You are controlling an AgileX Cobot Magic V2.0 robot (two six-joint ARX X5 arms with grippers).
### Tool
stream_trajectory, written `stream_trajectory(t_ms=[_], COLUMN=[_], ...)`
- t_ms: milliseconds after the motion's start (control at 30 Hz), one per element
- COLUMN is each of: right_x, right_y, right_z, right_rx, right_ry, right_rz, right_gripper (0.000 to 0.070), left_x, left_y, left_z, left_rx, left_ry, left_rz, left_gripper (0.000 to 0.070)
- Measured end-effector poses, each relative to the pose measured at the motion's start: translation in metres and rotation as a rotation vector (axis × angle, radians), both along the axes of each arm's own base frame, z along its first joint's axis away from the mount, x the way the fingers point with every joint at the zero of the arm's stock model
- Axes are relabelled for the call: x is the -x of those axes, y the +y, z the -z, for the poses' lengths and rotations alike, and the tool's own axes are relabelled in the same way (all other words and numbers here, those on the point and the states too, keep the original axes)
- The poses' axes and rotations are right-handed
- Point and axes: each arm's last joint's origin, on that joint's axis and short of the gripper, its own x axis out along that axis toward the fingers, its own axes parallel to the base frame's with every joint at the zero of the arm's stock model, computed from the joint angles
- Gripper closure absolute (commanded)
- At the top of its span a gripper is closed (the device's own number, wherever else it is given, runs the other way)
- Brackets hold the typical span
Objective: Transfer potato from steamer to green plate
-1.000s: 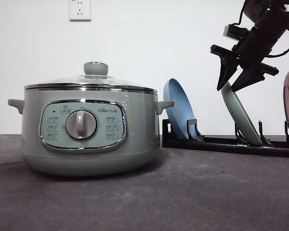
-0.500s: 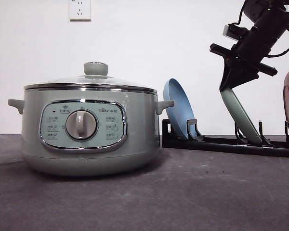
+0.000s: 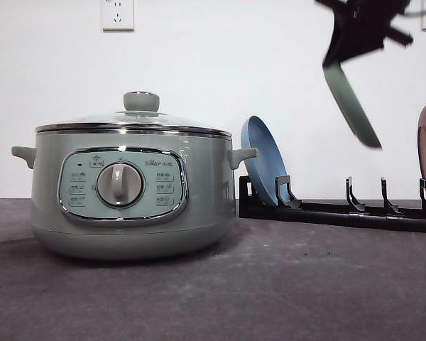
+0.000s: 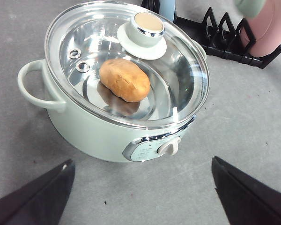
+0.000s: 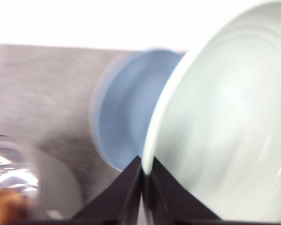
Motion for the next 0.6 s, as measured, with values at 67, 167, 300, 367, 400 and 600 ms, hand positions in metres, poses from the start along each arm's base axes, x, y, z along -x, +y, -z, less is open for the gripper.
stream_trajectory(t_ms=[67,167,300,367,400,600], right_x=[0.013,0.034,0.067,0.083,0.091,0.129], right_y=[0.006,0.014,0.023,0.028,0.031,0.051], right_z=[-0.01,-0.023,-0.037,-0.04,-0.041,-0.031], right_rx=[0.009,0.034,0.099,0.153,0.182,0.399], right_ry=[-0.014,-0.022,-0.016,-0.001,0.01,0.147], right_rz=[-0.027,-0.075,-0.123,-0.14,-0.148,-0.219], right_gripper=[0.0693,0.0694,0.0694,0.0694,0.0694,0.0696], left_x=[0.0,0.0,0.0,0.0,0.0,0.0], left_y=[0.0,0.0,0.0,0.0,0.0,0.0], left_z=[0.0,0.0,0.0,0.0,0.0,-0.001], left_rx=[0.0,0.0,0.0,0.0,0.0,0.0], left_ry=[0.0,0.0,0.0,-0.001,-0.001,-0.009], left_rz=[0.0,0.0,0.0,0.0,0.0,0.0], left_gripper=[0.0105,0.0105,0.0105,0.0105,0.0105,0.0105])
